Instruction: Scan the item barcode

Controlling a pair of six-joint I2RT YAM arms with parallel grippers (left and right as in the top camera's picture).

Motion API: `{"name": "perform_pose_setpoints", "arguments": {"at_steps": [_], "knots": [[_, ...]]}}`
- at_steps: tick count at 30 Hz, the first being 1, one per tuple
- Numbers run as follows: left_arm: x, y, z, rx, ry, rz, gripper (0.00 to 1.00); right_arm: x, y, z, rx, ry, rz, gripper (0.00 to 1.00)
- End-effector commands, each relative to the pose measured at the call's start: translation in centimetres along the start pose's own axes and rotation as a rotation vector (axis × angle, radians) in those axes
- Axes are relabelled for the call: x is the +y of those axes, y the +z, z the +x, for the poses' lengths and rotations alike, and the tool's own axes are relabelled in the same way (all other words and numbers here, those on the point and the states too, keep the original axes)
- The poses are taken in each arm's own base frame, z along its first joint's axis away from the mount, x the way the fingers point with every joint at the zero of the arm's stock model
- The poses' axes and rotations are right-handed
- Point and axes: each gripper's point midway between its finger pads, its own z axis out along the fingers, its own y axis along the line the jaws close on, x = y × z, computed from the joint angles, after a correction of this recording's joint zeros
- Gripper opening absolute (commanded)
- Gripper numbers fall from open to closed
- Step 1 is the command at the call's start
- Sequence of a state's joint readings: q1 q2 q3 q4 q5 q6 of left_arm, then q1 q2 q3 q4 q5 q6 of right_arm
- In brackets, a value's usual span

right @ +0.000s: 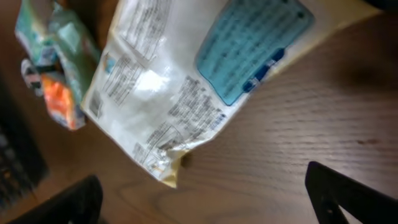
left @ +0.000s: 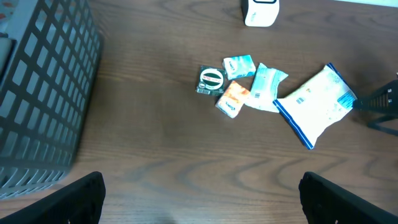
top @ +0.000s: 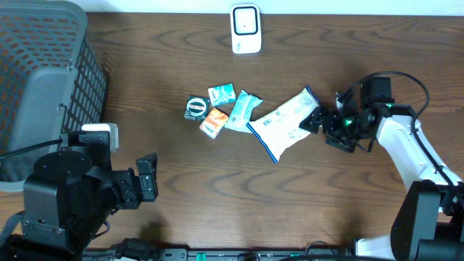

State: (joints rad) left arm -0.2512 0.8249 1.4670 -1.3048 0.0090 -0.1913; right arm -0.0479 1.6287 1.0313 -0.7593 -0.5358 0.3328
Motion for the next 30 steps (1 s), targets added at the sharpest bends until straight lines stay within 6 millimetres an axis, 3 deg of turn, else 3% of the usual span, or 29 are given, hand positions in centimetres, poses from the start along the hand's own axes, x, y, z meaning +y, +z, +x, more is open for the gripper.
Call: {"name": "perform_pose_setpoints", "arguments": {"at_steps": [1, 12, 22, 27, 30], "knots": [[0.0, -0.1, -0.2, -0.006, -0.015, -0.003, 0.98, -0.7, 0.8, 0.4, 0.003, 0.014, 0.040, 0.99], [0.0, -0.1, -0.2, -0.006, -0.015, -0.003, 0.98, -0.4, 5.3, 0.9, -0.091, 0.153, -0.037, 0.99], [0.0, -0.1, -0.2, -0.006, -0.015, -0.003, 0.98, 0.3, 7.8, -0.3, -0.197, 0.173, -0.071, 0.99], [0.0, -0.1, -0.2, -0.006, -0.015, -0.003, 0.98, 0.3, 10.5, -0.3, -0.183, 0.189, -0.076, 0.99], [0.0, -0.1, -0.2, -0.006, -0.015, -0.003, 0.98, -0.6, 11.9, -0.4, -0.173, 0.198, -0.066, 0.87]]}}
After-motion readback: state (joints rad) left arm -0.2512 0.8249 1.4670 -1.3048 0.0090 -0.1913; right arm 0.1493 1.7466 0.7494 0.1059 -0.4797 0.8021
